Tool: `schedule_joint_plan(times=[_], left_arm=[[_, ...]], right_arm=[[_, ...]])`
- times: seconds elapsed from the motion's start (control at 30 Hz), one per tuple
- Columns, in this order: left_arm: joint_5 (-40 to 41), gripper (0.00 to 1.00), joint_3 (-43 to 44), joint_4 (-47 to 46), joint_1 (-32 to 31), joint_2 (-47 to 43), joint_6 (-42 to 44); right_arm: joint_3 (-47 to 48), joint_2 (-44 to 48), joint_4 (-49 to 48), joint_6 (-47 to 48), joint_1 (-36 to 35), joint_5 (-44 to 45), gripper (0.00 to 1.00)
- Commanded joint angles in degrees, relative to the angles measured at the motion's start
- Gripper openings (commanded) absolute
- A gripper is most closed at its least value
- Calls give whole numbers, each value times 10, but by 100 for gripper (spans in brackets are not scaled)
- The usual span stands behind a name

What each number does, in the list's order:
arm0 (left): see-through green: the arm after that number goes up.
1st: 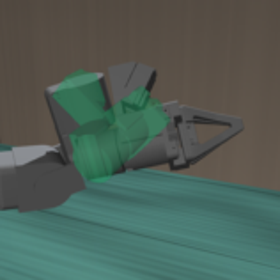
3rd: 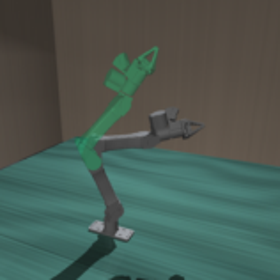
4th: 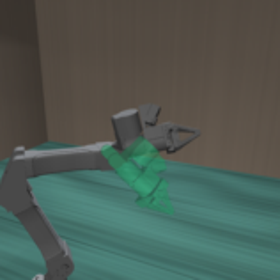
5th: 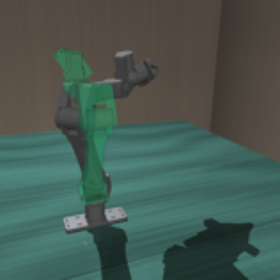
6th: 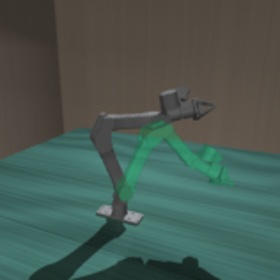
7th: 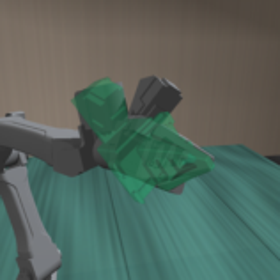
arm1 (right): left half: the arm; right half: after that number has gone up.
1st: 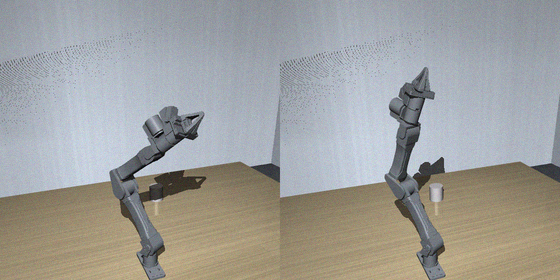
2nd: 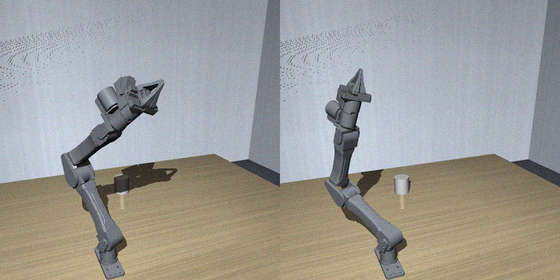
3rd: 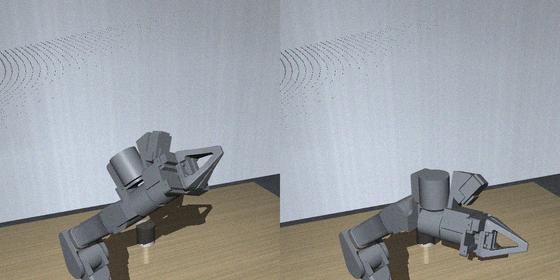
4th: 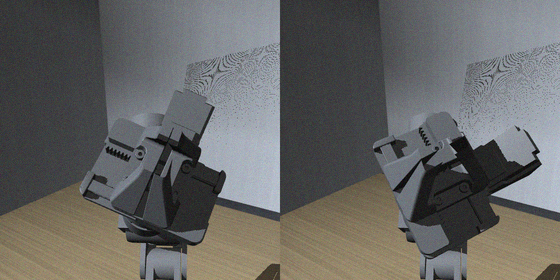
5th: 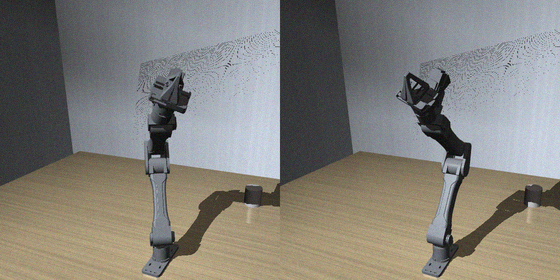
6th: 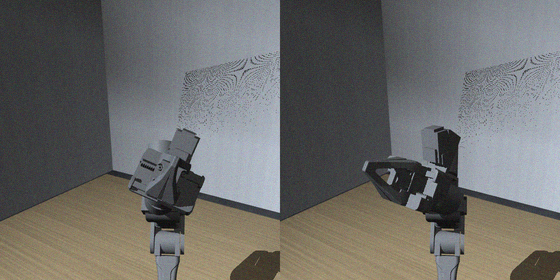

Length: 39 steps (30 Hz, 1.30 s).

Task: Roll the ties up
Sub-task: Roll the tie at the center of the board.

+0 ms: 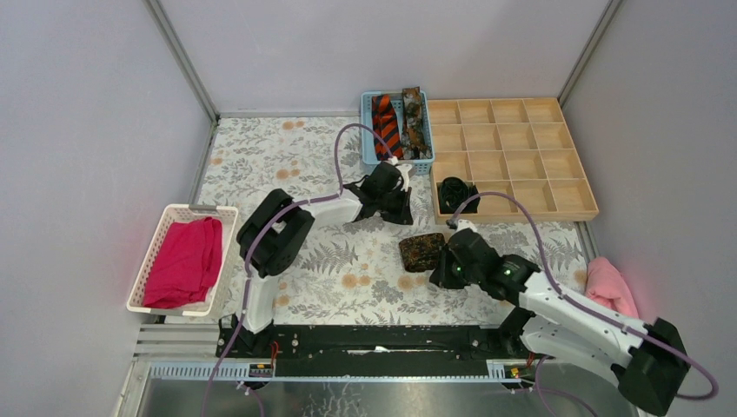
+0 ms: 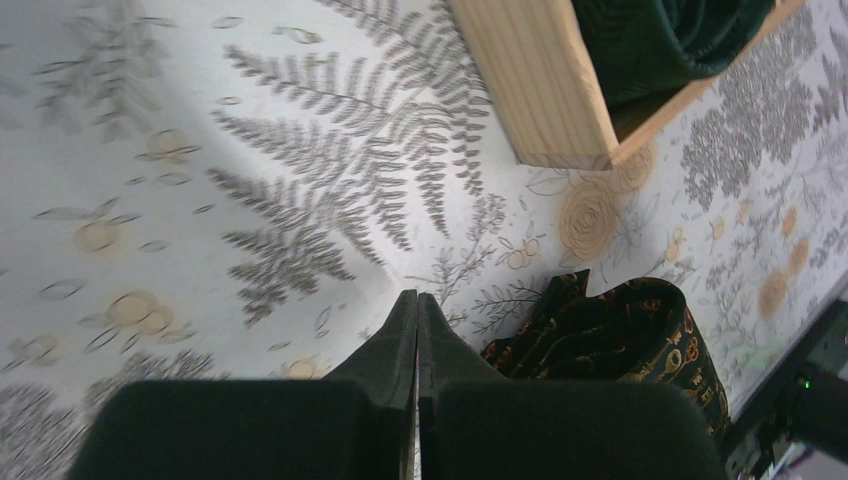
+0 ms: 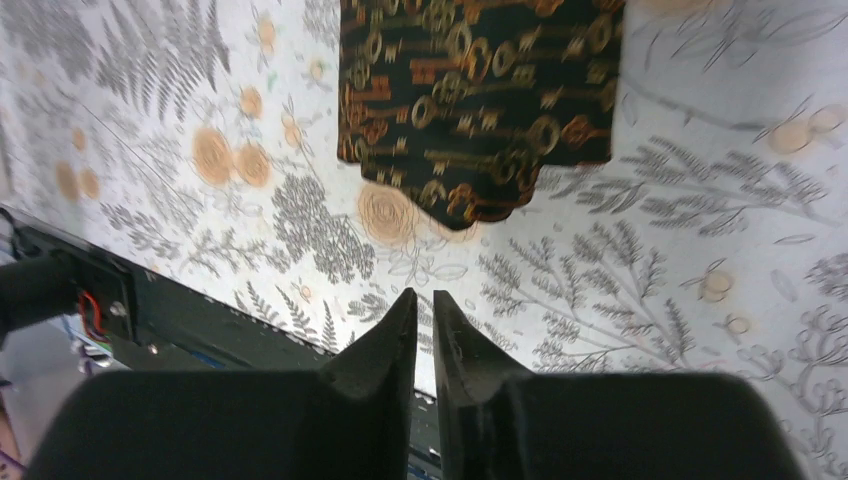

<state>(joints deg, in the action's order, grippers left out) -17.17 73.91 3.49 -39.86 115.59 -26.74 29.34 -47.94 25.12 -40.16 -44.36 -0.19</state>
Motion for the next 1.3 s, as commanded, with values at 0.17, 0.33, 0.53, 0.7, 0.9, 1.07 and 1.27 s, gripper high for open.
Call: schedule_joint_plan(times=[0.17,0.33,0.53,0.7,0.9,1.07,1.27], left_arm=[[-90,0,69,2,-3,51,68],[-98,0,39,-5,-5,49,71],[-103,0,15,-17,-6,59,69],[-111,0,25,2,-6,75,77],[-112,0,3,2,-10,61,74],[-123,0,-16,1,-19,52,73],[-120,0,-32,11,-25,45,68]], right_arm=[[-1,-139,-44,-42,-82,106,12],[7,-176,-48,-39,-83,142,12],[35,-219,-44,-24,-83,185,12],[46,-264,-69,-16,-83,209,7],[59,-317,-99,-17,-83,250,4],[69,-337,-107,-19,-83,279,3],[98,-364,-88,-11,-82,299,0]])
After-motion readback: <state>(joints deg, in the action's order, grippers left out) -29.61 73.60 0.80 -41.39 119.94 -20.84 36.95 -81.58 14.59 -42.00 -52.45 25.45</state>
